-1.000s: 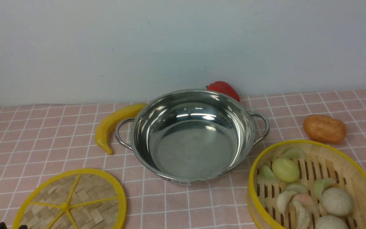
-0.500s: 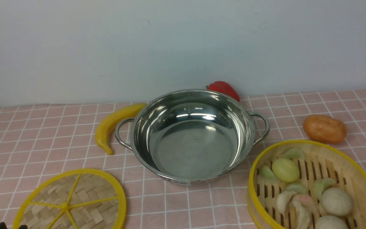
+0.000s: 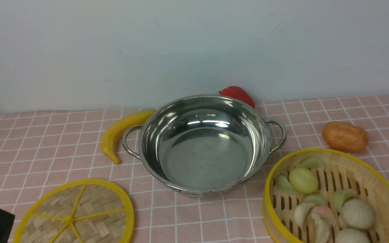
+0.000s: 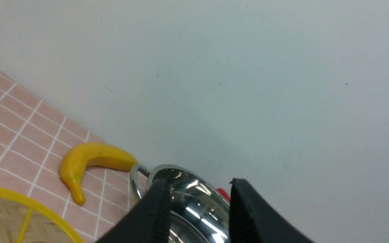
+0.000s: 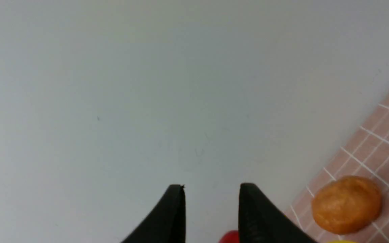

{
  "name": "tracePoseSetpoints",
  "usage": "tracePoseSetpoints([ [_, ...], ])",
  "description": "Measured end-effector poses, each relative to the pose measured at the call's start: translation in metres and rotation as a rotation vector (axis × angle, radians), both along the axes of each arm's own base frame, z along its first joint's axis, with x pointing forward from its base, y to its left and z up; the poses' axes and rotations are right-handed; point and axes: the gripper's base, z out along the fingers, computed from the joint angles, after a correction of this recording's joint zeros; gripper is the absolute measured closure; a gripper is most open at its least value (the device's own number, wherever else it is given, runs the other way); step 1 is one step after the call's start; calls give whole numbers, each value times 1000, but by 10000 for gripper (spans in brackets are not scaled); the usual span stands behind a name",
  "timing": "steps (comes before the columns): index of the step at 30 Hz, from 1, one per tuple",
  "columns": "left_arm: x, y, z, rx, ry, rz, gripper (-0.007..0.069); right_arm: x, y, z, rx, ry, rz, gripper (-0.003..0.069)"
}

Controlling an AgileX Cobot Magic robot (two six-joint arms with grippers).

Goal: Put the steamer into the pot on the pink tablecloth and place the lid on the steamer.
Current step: 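Reach for and grasp the rim of the bamboo steamer holding the buns with the right gripper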

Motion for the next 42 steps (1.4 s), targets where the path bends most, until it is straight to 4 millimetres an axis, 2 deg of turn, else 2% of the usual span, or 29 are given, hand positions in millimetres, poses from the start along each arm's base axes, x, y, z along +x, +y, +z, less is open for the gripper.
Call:
tracePoseSetpoints([
  [3,0,2,4,-22,-44,24,382,-2,-2,6,33,-71,-20,417],
  [7,-6,14,32,-180,-283,119,382,-14,-12,31,110,-382,-103,417],
  [8,-8,16,38,-197,-326,129,382,-15,-13,33,110,-401,-109,417],
  [9,-18,21,60,-216,-488,172,382,-26,-17,54,104,-586,-164,417],
  [10,-23,24,70,-216,-562,191,382,-29,-18,60,98,-625,-178,417],
  [12,-41,28,101,-190,-770,242,382,-45,-21,95,44,-804,-256,417],
  [13,-55,30,128,-151,-893,283,382,-55,-21,125,-26,-891,-318,417],
  [14,-63,30,148,-104,-943,303,382,-61,-19,152,-101,-919,-361,417],
  [15,-65,30,154,-86,-951,311,382,-58,-19,152,-115,-902,-366,417],
  [17,-69,24,188,101,-907,323,382,-53,-10,201,-364,-797,-401,417],
  [19,-62,16,209,278,-786,296,382,-38,-2,229,-557,-639,-363,417],
  [20,-53,13,216,354,-705,268,382,-35,0,241,-604,-588,-345,417],
  [21,-49,9,221,423,-632,236,382,-19,2,245,-669,-449,-289,417],
  [22,-37,5,225,490,-537,191,382,-12,3,250,-707,-352,-246,417],
  [23,-20,-2,223,594,-352,86,382,8,5,252,-758,-153,-156,417],
  [25,1,-10,219,679,-137,-45,382,34,7,245,-795,92,-40,417],
  [26,10,-13,213,703,-35,-104,382,45,8,235,-809,239,31,417],
  [28,32,-19,194,738,204,-232,382,74,9,206,-826,545,183,417],
  [29,39,-21,185,746,320,-288,382,80,9,197,-828,627,225,417],
  [33,74,-22,143,760,775,-424,382,121,10,132,-835,1050,455,417],
  [34,76,-22,141,765,785,-424,382,122,10,128,-834,1066,464,417],
  [35,89,-20,127,782,931,-440,382,137,10,104,-829,1144,507,417],
  [36,92,-20,124,783,954,-444,382,137,10,103,-830,1144,507,417],
  [37,104,-17,113,811,1049,-446,382,150,9,81,-825,1187,528,417],
  [38,107,-17,110,812,1066,-447,382,152,9,78,-824,1189,528,417],
  [42,136,-14,88,854,1187,-423,382,175,9,31,-808,1262,555,417],
])
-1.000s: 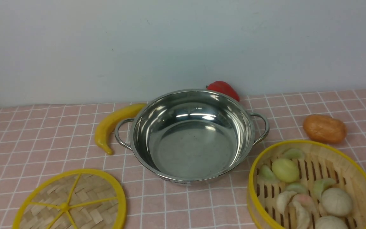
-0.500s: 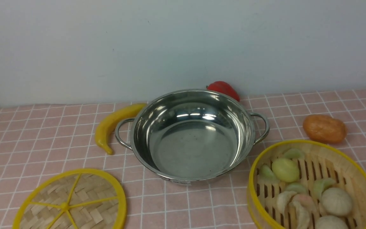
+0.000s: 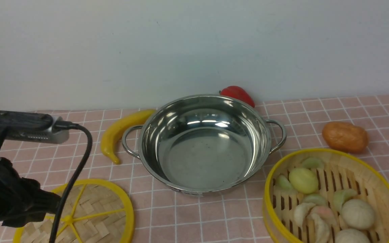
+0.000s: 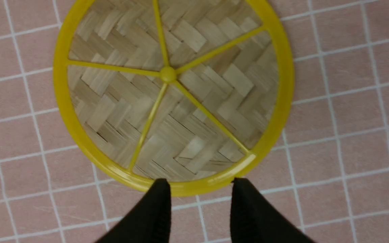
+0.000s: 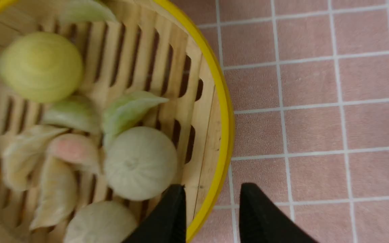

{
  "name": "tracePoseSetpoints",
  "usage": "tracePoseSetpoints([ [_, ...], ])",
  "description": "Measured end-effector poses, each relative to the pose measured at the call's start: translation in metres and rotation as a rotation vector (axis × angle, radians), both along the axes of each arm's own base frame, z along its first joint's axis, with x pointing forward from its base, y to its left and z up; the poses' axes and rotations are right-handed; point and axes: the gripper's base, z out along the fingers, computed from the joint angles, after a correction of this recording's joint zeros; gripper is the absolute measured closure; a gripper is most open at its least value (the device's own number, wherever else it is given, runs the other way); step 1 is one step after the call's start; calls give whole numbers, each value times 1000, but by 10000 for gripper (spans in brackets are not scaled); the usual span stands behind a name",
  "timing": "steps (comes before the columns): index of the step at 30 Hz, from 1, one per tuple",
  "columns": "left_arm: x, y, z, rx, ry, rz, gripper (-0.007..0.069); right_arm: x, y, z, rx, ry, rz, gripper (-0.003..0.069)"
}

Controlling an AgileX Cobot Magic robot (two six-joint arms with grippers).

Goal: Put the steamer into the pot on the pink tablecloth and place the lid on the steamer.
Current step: 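Reach for and grasp the rim of the bamboo steamer holding the buns with the right gripper, then place the bamboo steamer basket of food into the steel pot with the right gripper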

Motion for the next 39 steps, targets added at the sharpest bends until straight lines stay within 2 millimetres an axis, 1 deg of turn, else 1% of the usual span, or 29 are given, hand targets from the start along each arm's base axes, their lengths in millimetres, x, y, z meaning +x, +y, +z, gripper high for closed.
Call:
tracePoseSetpoints([
  [1,1,0,-1,4,1,3,382,1,0,-2,0,7,0,417],
  [2,8,1,-6,19,12,8,382,7,0,-13,-1,30,-1,417],
  [4,15,1,-12,32,27,10,382,16,0,-24,-3,46,-2,417],
  [7,20,1,-17,37,36,9,382,25,-1,-36,-5,52,-4,417],
  [10,23,0,-17,35,19,8,382,32,-1,-48,-7,68,-6,417],
  [14,25,0,-16,30,-9,7,382,43,-1,-69,-9,94,-10,417],
  [15,25,0,-16,30,-9,7,382,43,-1,-69,-9,90,-10,417],
  [16,26,0,-15,30,-11,7,382,46,-1,-74,-10,96,-11,418],
  [17,26,0,-15,31,-15,6,382,50,-2,-82,-10,99,-16,435],
  [18,26,0,-15,31,-17,6,382,51,-2,-84,-10,105,-17,440],
  [19,27,0,-15,31,-22,6,382,52,-2,-91,-10,126,-19,489],
  [20,27,0,-15,31,-23,6,382,52,-2,-93,-10,133,-19,506],
  [21,27,0,-15,30,-30,5,382,51,-2,-94,-19,154,-11,589],
  [22,27,0,-15,30,-30,5,382,51,-2,-94,-21,153,-9,596],
  [25,28,0,-15,30,-31,5,382,43,-4,-89,-50,208,12,601],
  [27,28,0,-15,30,-31,5,382,36,-6,-80,-72,231,27,601],
  [31,28,0,-15,30,-32,5,382,14,-8,-49,-98,254,38,601],
  [32,28,0,-15,30,-32,5,382,11,-8,-40,-97,234,36,601],
  [33,28,0,-15,30,-32,5,382,11,-8,-37,-96,236,35,601],
  [35,28,0,-15,30,-32,5,382,6,-7,-19,-90,212,30,601],
  [36,28,0,-15,30,-32,5,382,9,-5,1,-87,179,35,601],
  [37,28,0,-15,32,-33,5,382,13,-2,15,-80,144,41,601],
  [39,28,1,-15,47,-34,1,382,27,9,44,-62,46,71,601],
])
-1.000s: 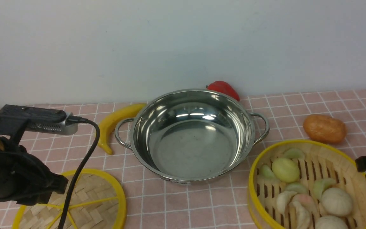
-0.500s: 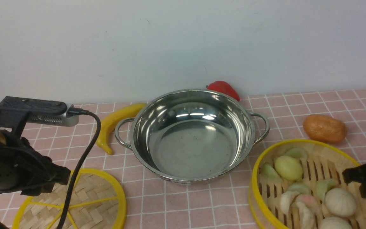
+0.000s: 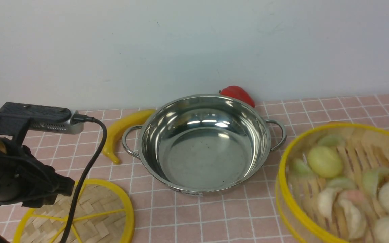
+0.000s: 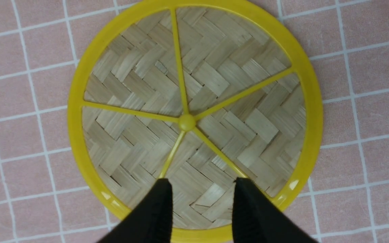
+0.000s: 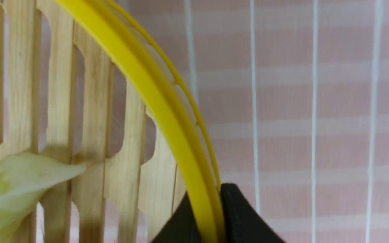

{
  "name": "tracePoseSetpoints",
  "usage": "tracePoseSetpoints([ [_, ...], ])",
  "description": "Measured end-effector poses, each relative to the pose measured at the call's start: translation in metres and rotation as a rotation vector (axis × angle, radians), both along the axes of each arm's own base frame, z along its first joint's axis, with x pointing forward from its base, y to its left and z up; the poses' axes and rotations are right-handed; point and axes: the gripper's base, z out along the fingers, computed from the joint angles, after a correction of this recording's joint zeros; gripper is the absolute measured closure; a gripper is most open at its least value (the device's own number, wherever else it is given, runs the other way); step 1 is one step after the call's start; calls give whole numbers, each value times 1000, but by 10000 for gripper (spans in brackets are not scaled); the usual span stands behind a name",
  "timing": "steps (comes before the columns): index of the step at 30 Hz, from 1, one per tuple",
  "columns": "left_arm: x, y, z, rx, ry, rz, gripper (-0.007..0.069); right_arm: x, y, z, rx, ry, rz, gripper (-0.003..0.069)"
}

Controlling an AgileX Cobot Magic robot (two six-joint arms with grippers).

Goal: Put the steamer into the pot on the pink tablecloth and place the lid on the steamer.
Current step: 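Place the bamboo steamer basket of food into the steel pot with the right gripper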

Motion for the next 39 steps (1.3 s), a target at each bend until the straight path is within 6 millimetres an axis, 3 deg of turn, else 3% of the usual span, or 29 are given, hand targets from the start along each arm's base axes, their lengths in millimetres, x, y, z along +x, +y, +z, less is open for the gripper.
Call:
tracePoseSetpoints([
  [3,-1,4,0,41,11,8,382,24,24,30,36,-99,63,601],
  [6,-2,17,0,55,23,82,382,62,64,44,72,-141,152,601],
  [7,-2,17,0,54,23,84,382,62,67,48,77,-152,158,601],
  [10,-6,41,-8,12,27,221,382,107,116,42,96,-141,242,601],
  [11,-7,43,-9,7,28,228,382,110,117,41,96,-142,242,601],
  [12,-13,52,-18,-37,29,282,382,128,137,29,94,-110,270,601],
  [14,-21,59,-29,-83,31,329,382,148,153,18,93,-99,291,601],
  [19,-32,65,-49,-162,32,384,382,189,174,-2,102,-137,298,601],
  [29,-31,64,-49,-190,7,386,382,211,184,-49,90,-71,298,601],
  [39,-28,64,-48,-193,-18,387,382,209,208,-86,72,-1,353,601],
])
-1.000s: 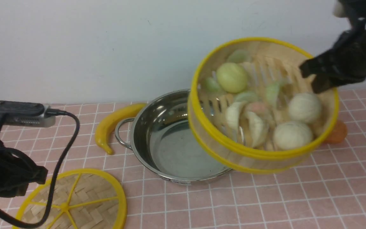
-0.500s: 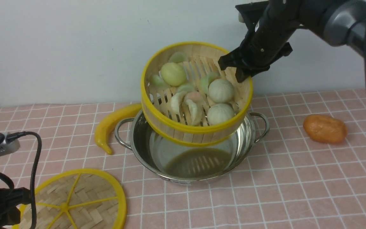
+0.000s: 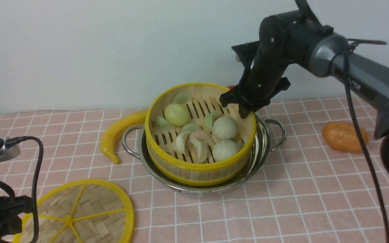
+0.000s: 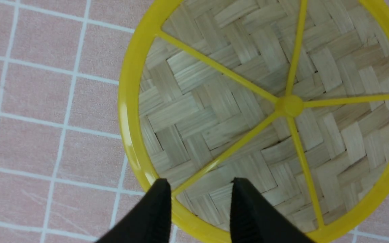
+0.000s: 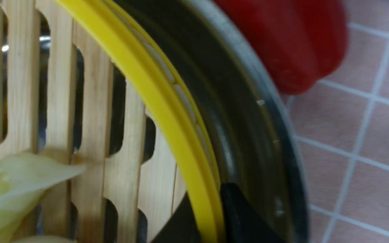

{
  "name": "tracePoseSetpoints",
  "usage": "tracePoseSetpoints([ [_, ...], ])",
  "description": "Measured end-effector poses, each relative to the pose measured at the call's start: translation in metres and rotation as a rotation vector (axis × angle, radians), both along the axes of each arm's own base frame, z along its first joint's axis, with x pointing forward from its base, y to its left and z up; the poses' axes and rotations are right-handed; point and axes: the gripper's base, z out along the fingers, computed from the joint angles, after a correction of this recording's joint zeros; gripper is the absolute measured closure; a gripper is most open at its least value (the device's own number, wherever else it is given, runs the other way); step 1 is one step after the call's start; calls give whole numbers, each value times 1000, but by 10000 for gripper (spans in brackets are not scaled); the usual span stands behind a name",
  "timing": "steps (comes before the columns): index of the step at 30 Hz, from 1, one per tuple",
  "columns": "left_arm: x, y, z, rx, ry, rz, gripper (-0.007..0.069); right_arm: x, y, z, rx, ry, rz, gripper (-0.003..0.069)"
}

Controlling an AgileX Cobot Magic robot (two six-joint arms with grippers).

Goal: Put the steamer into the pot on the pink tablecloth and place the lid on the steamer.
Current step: 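Place the bamboo steamer basket of food into the steel pot with the right gripper, then grasp the bamboo steamer lid lying on the table by its centre knob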

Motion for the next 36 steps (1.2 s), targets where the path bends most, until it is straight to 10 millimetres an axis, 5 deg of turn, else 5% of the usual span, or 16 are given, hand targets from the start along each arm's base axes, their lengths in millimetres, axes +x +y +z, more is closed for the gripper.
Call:
tracePoseSetpoints([
  [12,0,-1,0,-1,-2,-15,382,3,4,-30,-26,48,5,601],
  [20,1,-3,0,-2,-5,-35,382,5,4,-34,-33,45,-8,580],
  [30,8,-21,2,-4,-52,-149,382,4,2,-11,-13,-4,-25,274],
  [36,15,-20,-2,0,-76,-139,382,-4,-5,41,-12,-116,-11,161],
])
